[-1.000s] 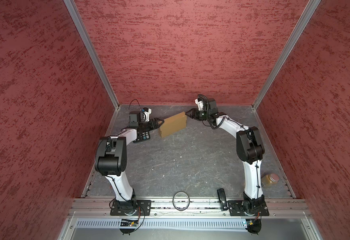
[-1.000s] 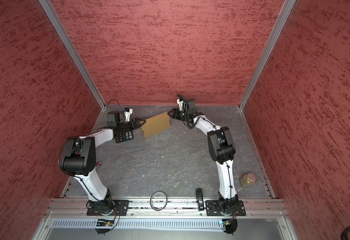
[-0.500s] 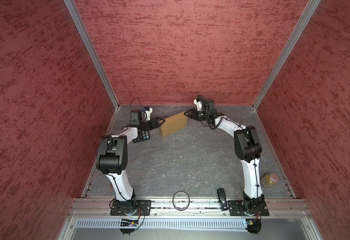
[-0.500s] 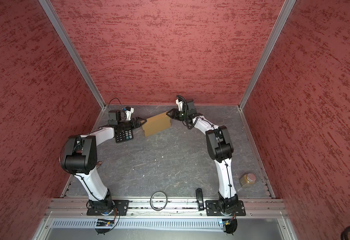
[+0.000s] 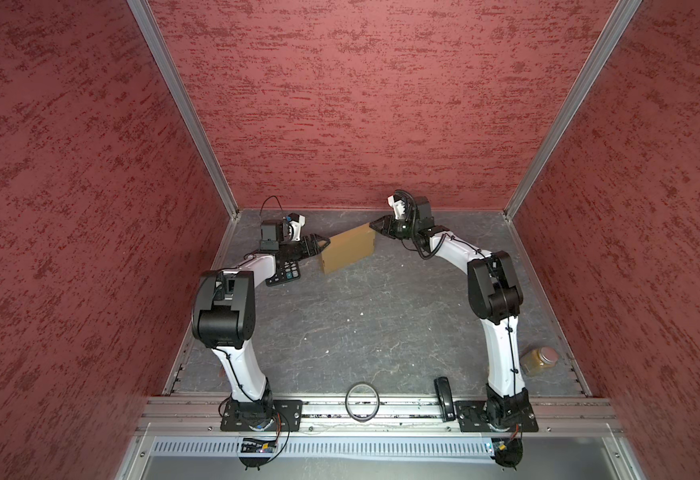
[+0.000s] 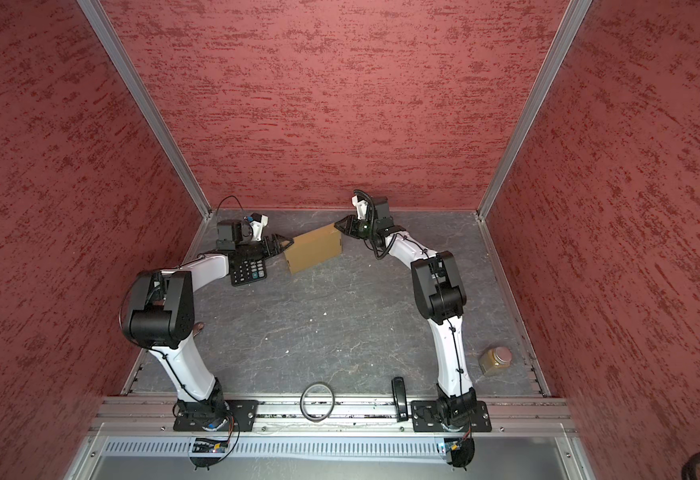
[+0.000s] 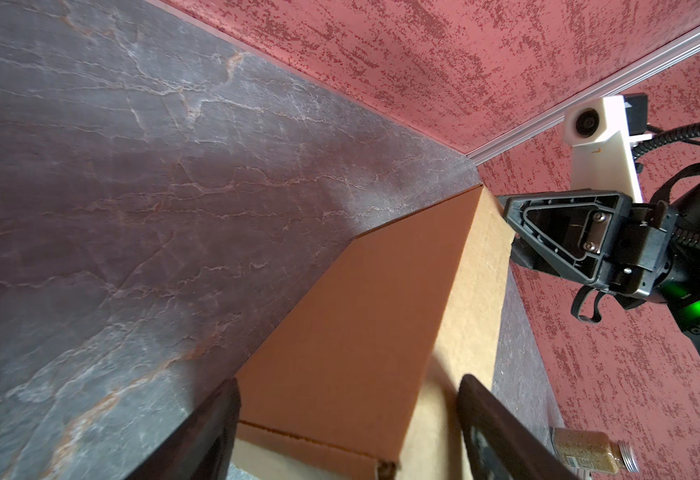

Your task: Fold the paper box

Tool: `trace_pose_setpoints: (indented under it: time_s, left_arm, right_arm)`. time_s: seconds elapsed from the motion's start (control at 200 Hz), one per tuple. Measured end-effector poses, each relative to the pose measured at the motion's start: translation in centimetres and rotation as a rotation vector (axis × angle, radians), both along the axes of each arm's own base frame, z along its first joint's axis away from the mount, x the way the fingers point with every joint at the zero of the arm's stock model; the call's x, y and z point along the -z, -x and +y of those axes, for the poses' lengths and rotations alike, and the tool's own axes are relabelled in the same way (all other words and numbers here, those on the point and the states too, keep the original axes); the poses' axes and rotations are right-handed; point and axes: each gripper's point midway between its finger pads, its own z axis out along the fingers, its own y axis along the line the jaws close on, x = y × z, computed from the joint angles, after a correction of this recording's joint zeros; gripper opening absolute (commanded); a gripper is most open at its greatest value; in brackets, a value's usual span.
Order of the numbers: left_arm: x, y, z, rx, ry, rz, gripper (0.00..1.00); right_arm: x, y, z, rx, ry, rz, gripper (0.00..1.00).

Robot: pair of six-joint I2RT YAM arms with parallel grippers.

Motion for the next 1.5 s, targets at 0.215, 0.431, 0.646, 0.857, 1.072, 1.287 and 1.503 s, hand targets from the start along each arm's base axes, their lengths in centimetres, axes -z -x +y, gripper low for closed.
trace_pose_setpoints:
  time_s: [0.215,0.431,0.646,0.857,1.072,1.287,1.503]
  left_arm:
    - [0.0,0.0,0.0,0.0,0.0,0.0,0.82]
    - [0.0,0.0,0.0,0.0,0.0,0.001,0.82]
    - [0.0,-0.1,0.0,0.001,0.002,0.0,0.81]
    - [-0.1,-0.2,0.0,0.001,0.005,0.007,0.8]
    - [-0.1,-0.8,0.0,-0.005,0.009,0.021,0.8]
    - [-0.1,-1.7,0.1,-0.017,0.005,0.027,0.8]
    - [-0.2,-2.3,0.0,-0.025,-0.006,0.025,0.81]
  right_arm:
    - [0.3,0.0,-0.1,0.004,-0.013,-0.012,0.22]
    - [0.4,-0.1,-0.1,0.005,-0.016,-0.023,0.19]
    - [0.3,-0.2,-0.2,0.011,-0.026,-0.04,0.14]
    - [0.2,-0.2,-0.2,0.014,-0.031,-0.043,0.14]
    - [0.1,0.6,-0.3,0.037,-0.011,-0.033,0.14]
    - [0.1,3.3,-0.6,0.077,0.012,-0.002,0.14]
    - [0.2,6.0,-0.3,0.103,0.032,0.026,0.23]
